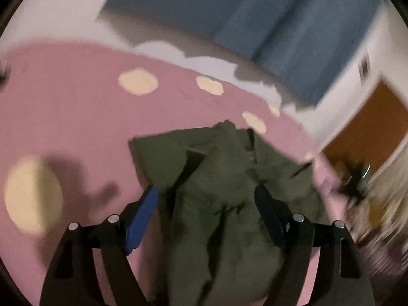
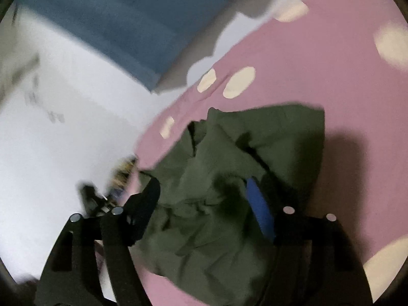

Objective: Fold small clothes

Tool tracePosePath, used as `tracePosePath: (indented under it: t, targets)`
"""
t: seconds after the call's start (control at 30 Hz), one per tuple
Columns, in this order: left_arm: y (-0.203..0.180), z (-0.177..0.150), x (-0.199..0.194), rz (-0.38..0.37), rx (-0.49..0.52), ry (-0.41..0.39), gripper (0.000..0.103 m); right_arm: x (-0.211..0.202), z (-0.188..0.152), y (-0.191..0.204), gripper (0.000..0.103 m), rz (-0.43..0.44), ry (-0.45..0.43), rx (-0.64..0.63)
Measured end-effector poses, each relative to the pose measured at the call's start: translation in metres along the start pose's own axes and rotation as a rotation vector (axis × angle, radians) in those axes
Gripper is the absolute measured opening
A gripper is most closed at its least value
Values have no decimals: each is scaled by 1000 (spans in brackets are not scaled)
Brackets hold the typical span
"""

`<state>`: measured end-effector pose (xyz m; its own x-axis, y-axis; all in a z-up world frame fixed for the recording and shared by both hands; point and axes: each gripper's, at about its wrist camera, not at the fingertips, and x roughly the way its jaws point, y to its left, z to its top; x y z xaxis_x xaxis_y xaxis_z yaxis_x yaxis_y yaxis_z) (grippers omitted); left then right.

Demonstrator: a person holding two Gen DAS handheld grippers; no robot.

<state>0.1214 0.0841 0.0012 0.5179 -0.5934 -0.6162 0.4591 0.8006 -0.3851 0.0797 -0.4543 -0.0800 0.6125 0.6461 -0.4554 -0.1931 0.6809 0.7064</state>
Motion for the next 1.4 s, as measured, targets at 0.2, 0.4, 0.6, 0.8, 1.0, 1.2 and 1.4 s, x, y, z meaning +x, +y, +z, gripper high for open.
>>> tracePosePath:
  t: [0.2,0.4,0.6,0.8,1.0,1.2,1.4]
  targets:
    - [-11,11,46,-25,129,96,77,43,17,21,73,-149,127,-262]
    - [-7,26,80,-47,146,185,77,57,25,17,73,-143,178,-333]
    - [-20,25,102,19,241,251,58,64,22,19,38,-205,217,-383]
    - [-18,27,101,117,239,253,17,50,20,15,9,-221,177,-330]
    - [-35,38,78,173,236,164,14,29,21,35,8,-234,74,-313]
    - [-33,75,77,222,158,90,13,22,52,45,8,-234,-32,-258]
    - [-17,108,115,297,77,99,13,50,87,27,8,-264,-49,-177]
